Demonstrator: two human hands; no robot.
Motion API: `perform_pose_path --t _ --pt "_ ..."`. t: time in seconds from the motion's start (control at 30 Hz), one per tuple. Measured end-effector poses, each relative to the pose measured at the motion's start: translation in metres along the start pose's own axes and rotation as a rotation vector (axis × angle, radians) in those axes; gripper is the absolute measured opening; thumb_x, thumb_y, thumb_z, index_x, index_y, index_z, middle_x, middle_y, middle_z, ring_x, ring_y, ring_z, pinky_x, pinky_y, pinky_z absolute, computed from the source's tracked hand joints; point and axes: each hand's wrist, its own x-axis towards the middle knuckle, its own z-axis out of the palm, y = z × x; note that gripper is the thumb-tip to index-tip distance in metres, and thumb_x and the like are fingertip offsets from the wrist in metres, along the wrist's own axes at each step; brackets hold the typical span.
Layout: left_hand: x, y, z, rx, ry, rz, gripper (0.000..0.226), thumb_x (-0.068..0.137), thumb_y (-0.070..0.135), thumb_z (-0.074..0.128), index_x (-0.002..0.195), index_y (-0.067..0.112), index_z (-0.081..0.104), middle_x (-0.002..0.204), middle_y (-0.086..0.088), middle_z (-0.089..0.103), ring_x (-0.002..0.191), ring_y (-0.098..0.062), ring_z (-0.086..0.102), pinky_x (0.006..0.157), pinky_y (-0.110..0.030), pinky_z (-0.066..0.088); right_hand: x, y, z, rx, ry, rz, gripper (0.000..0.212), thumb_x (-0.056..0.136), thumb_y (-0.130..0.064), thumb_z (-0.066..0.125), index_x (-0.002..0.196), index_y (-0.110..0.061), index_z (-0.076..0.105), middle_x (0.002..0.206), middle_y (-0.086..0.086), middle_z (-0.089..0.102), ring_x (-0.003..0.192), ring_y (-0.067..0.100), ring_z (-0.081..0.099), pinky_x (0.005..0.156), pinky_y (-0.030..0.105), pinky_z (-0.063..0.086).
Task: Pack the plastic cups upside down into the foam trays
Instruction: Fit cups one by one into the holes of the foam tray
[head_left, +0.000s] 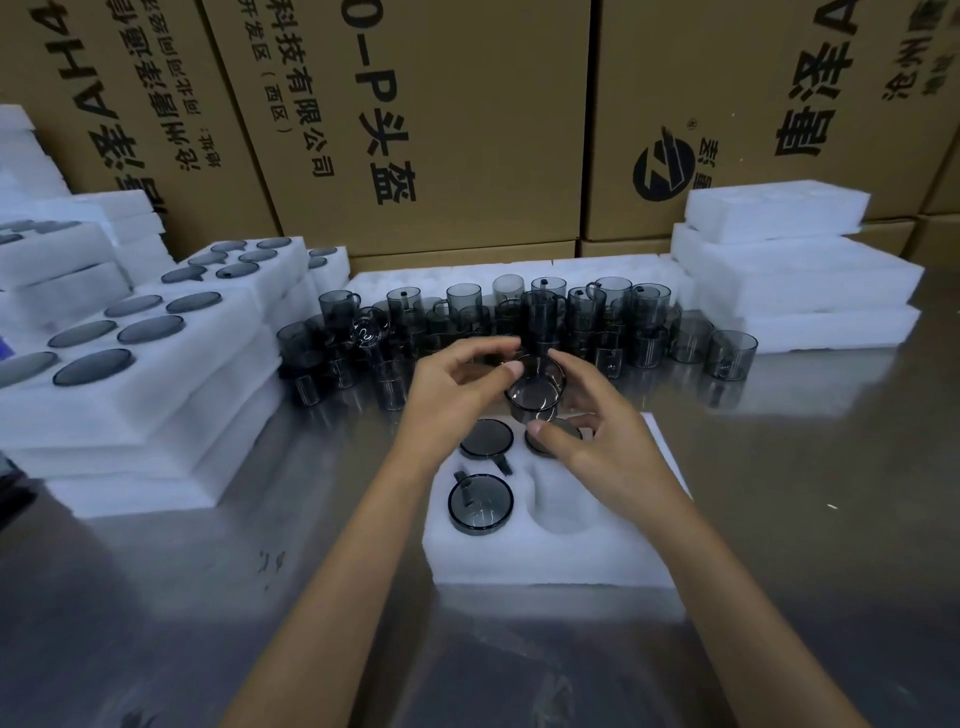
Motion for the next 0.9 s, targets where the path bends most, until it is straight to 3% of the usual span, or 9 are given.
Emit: perform_pose_path --t 0.1,0.2,0.5,0.67,0.83,0.9 --pt "-0.007 -0.003 0.003 -0.025 -0.016 0.035 0.030 0.094 0.017 0.068 0.123 0.025 0.069 0.119 0.007 0.071 0.107 -0.006 0.067 0.090 -0.024 0.055 0.002 0.003 -0.002 -0.021 0.053 -0.051 0.065 0.080 -0.011 0.081 0.131 -0.042 0.054 0.128 -0.014 0.061 0.111 0.002 0.062 0.091 0.024 0.047" --pt "-0.013 -0.004 0.001 -0.010 -0.029 0.041 0.030 0.098 0.014 0.062 0.126 0.023 0.066 0.124 0.011 0.068 0.113 -0.006 0.065 0.100 -0.027 0.052 0.003 0.005 -0.005 -0.054 0.040 -0.087 0.062 0.075 -0.014 0.085 0.119 -0.046 0.055 0.123 -0.018 0.060 0.105 0.003 0.064 0.085 0.020 0.044" --pt "-0.019 -0.001 -0.004 -0.105 -0.113 0.046 0.033 0.093 0.002 0.065 0.120 0.022 0.069 0.121 0.011 0.071 0.114 -0.009 0.066 0.090 -0.019 0.052 0.003 0.002 -0.011 -0.176 -0.010 -0.171 0.060 0.072 -0.018 0.086 0.112 -0.043 0.049 0.113 -0.018 0.052 0.101 0.006 0.062 0.085 0.024 0.052" --pt "-0.022 -0.001 -0.008 -0.025 -0.128 0.008 0.023 0.094 0.013 0.066 0.115 0.023 0.073 0.110 0.011 0.074 0.103 -0.005 0.069 0.083 -0.014 0.052 -0.001 -0.010 -0.016 -0.102 -0.122 -0.061 0.052 0.067 -0.034 0.086 0.106 -0.037 0.052 0.096 -0.010 0.066 0.080 0.011 0.063 0.067 0.014 0.046" --pt "-0.024 -0.003 -0.009 0.119 -0.231 -0.038 0.011 0.093 0.026 0.069 0.100 0.020 0.075 0.097 0.007 0.074 0.093 -0.007 0.069 0.085 -0.021 0.054 -0.005 -0.020 -0.030 -0.100 -0.333 0.057 0.047 0.062 -0.042 0.082 0.102 -0.032 0.059 0.093 0.002 0.069 0.083 0.024 0.061 0.073 0.029 0.046" --pt "-0.025 -0.002 -0.010 0.150 -0.290 -0.067 0.020 0.087 0.035 0.072 0.097 0.017 0.074 0.095 0.003 0.074 0.093 -0.012 0.069 0.087 -0.025 0.054 -0.006 -0.021 -0.036 -0.121 -0.404 0.112 0.048 0.063 -0.043 0.080 0.104 -0.031 0.060 0.097 0.006 0.069 0.088 0.027 0.062 0.077 0.034 0.048"
